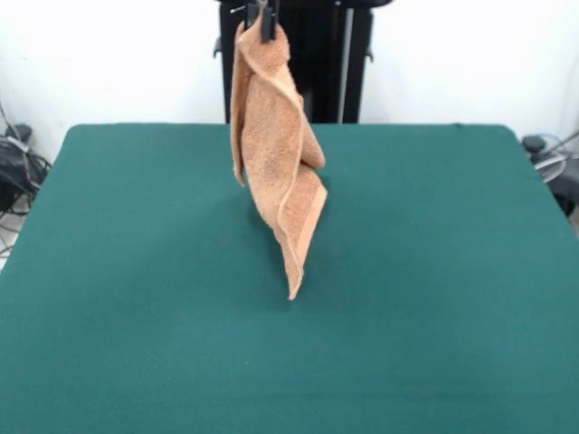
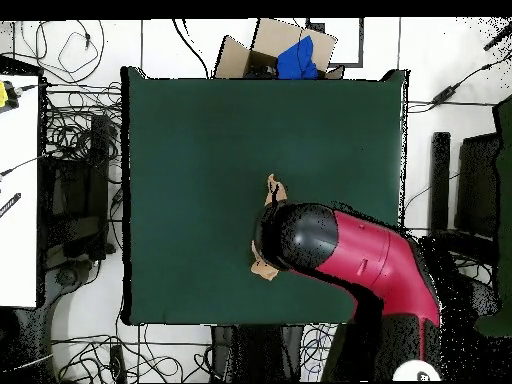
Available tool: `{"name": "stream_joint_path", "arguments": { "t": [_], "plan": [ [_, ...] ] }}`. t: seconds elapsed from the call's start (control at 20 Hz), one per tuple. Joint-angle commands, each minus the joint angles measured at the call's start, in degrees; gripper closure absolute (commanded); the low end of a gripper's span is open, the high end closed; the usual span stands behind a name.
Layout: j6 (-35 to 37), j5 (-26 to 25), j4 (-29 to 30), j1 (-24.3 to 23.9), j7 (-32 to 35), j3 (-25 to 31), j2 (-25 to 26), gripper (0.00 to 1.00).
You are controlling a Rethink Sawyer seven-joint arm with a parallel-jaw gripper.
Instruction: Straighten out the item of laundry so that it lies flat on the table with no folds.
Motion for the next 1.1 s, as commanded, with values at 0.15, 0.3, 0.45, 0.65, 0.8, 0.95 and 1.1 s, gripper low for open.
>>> {"name": "stream_joint_path", "arguments": {
  "t": [0.15, 0.3, 0.45, 0.65, 0.8, 0.95, 1.1],
  "plan": [
    [0.56, -5.69, 1.34, -2.34, -5.05, 5.36, 2.23, 1.00],
    [2.61, -6.72, -0.36, -3.17, -5.79, 5.60, 1.89, 1.00],
    [4.42, -7.52, -2.06, -4.40, -7.07, 6.21, 2.03, 1.00],
    [6.58, -8.43, -4.09, -5.44, -7.58, 6.80, 2.55, 1.00],
    [3.54, -6.20, -0.43, -7.11, -7.31, 8.72, 2.96, 1.00],
    [1.58, -5.80, 1.11, -8.06, -7.11, 10.18, 3.37, 1.00],
    [1.55, -9.09, -0.85, -7.65, -7.01, 10.06, 3.59, 1.00]
  ]
}}
